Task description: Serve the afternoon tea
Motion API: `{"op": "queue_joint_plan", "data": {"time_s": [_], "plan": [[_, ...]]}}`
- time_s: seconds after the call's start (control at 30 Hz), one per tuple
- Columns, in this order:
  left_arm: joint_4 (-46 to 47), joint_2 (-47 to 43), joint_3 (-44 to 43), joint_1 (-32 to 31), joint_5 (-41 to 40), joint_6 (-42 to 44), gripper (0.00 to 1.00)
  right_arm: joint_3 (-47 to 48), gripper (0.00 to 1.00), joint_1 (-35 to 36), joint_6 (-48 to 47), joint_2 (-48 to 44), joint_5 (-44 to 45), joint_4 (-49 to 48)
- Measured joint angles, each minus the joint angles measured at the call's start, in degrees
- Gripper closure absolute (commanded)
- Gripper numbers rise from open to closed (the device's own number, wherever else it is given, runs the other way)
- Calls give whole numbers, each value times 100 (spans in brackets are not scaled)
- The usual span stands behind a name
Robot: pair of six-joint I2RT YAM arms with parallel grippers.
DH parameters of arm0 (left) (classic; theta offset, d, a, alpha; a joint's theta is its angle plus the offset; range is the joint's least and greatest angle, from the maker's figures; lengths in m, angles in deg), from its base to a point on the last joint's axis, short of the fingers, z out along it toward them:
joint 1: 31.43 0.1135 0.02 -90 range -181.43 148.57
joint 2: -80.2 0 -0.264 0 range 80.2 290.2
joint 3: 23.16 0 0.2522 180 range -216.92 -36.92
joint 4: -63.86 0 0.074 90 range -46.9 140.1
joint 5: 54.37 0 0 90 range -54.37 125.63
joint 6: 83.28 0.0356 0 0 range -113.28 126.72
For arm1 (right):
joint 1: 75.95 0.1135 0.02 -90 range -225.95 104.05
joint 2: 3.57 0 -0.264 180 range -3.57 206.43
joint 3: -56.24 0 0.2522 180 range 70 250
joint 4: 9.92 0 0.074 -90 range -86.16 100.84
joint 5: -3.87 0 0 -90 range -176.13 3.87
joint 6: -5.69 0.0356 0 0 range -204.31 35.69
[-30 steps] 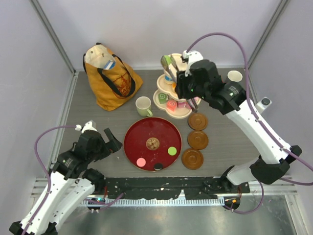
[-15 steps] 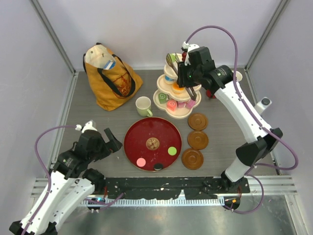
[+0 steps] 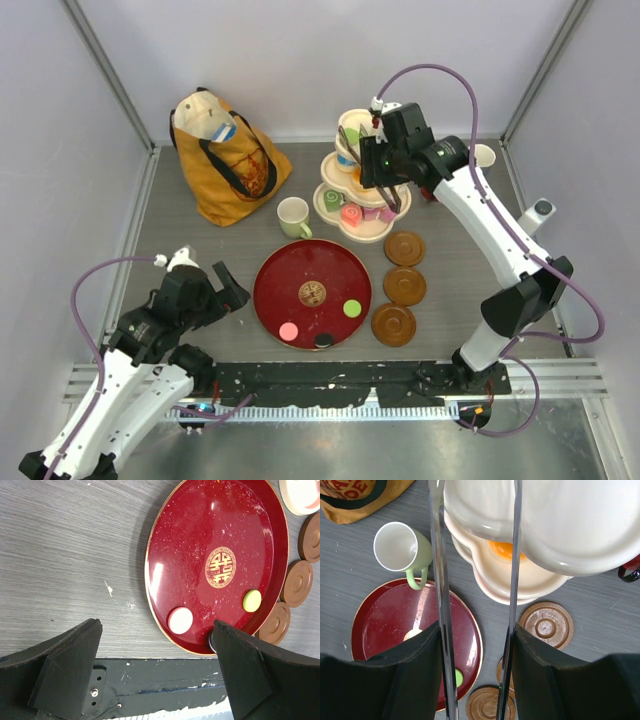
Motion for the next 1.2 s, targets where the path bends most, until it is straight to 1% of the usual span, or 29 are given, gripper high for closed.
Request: {"op": "queue_joint_plan", "data": {"time_s": [0.17,0.57,0.63,0.7,0.77,0.87,0.93,1.07,1.2], "plan": [[0,4,0,0,2,0,0,-33,39,0,4,-52,13,0],[0,24,0,0,2,-2,1,-20,39,35,-24,-684,-28,-20],[-2,20,0,0,2,-13,0,-81,39,175,-57,-901,17,-76],[-7,13,0,0,2,-26,0,-262,39,492,-101,-1204,136,-157],[-17,-7,0,0,4,-46,0,-533,39,944,-133,-1521,234,-227],[-42,-76,2,0,9,-101,0,-1322,39,1676,-173,-2079,234,-511],[-46,-125,2,0,11,-120,0,-2028,40,2151,-205,-2396,227,-584],[-55,-168,2,0,31,-129,0,-3099,41,2811,-219,-2435,201,-658],[-98,-170,2,0,70,-146,0,-4096,42,3289,-70,-2199,-323,-807]]}}
